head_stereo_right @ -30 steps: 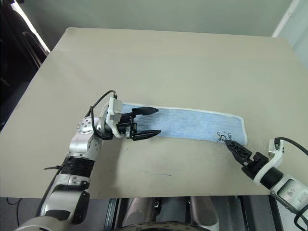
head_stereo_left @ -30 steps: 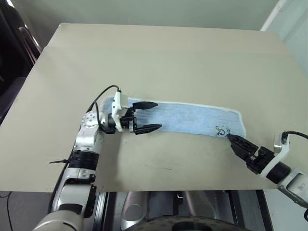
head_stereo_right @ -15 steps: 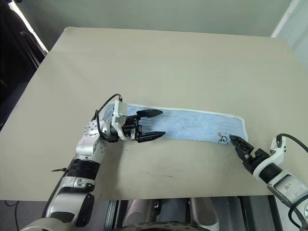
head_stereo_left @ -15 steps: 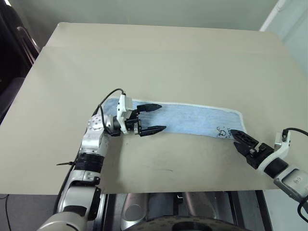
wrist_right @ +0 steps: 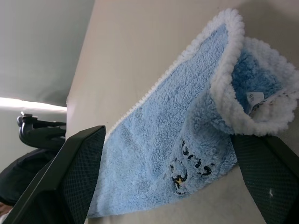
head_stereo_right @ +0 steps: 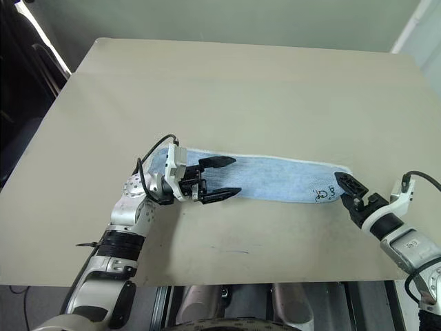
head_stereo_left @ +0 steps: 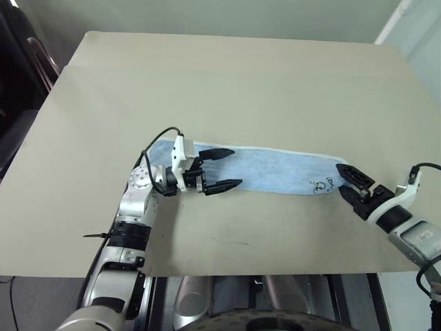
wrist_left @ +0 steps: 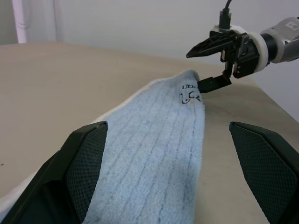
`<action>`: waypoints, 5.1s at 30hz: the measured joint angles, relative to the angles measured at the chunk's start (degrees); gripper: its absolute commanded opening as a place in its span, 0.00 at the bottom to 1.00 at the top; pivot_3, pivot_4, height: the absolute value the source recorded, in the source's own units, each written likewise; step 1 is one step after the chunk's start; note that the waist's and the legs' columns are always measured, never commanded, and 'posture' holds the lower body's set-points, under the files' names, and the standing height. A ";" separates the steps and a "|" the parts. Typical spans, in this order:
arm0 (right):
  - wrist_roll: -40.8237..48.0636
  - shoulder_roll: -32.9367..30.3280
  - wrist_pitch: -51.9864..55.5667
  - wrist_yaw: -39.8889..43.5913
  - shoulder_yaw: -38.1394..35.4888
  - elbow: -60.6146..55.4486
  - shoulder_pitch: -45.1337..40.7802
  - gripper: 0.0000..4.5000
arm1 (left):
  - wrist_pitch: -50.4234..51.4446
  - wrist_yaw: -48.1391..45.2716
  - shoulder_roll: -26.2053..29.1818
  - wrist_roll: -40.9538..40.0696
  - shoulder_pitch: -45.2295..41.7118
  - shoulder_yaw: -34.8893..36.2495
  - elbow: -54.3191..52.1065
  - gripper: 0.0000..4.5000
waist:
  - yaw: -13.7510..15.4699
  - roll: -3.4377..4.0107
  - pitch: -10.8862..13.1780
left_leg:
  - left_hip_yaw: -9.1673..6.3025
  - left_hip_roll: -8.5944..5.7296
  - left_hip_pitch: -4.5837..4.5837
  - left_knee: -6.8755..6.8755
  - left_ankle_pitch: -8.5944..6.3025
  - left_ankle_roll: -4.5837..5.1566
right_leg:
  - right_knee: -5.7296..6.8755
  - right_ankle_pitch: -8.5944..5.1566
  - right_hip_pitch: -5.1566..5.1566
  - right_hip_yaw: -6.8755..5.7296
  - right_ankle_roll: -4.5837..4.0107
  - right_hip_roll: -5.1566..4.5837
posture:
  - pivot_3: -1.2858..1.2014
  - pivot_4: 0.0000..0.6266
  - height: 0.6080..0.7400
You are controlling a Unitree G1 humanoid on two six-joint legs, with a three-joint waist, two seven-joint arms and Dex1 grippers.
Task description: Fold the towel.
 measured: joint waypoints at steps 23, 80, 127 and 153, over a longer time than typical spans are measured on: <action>0.60 4.78 0.34 -5.34 -3.18 -1.69 3.22 0.99 | 0.21 1.40 0.24 -0.06 0.38 -0.36 -1.01 1.00 | 0.11 0.01 0.00 | 0.03 0.00 0.06 -0.07 0.06 0.11 | -0.15 -0.14 0.05 0.02 0.35 -0.02 | 0.52 0.24 0.68; -18.51 -6.26 0.16 21.46 -17.85 -1.05 15.94 0.01 | -5.12 -2.90 0.49 5.27 -10.99 -1.24 12.01 1.00 | 0.66 0.61 -0.13 | 0.13 -0.13 0.02 -0.46 0.08 0.30 | -0.83 0.19 0.19 0.02 0.15 -0.21 | 0.52 0.24 0.68; -56.13 -11.21 11.49 40.22 28.41 -11.33 -23.12 0.01 | -10.76 -3.74 0.57 9.56 -14.32 -1.60 17.31 1.00 | 0.62 0.64 -0.13 | 0.20 -0.65 0.00 -0.46 0.73 0.69 | -0.75 0.74 0.14 0.05 0.34 -0.65 | 0.52 0.24 0.68; -50.43 -5.22 9.17 42.90 11.15 -13.42 -18.48 0.71 | -1.02 -1.36 -7.37 1.03 -16.63 0.78 12.32 0.30 | 0.63 0.64 -0.13 | 0.18 -0.72 0.00 -0.48 0.80 0.65 | -0.76 0.71 0.18 0.04 0.31 -0.69 | 0.52 0.24 0.68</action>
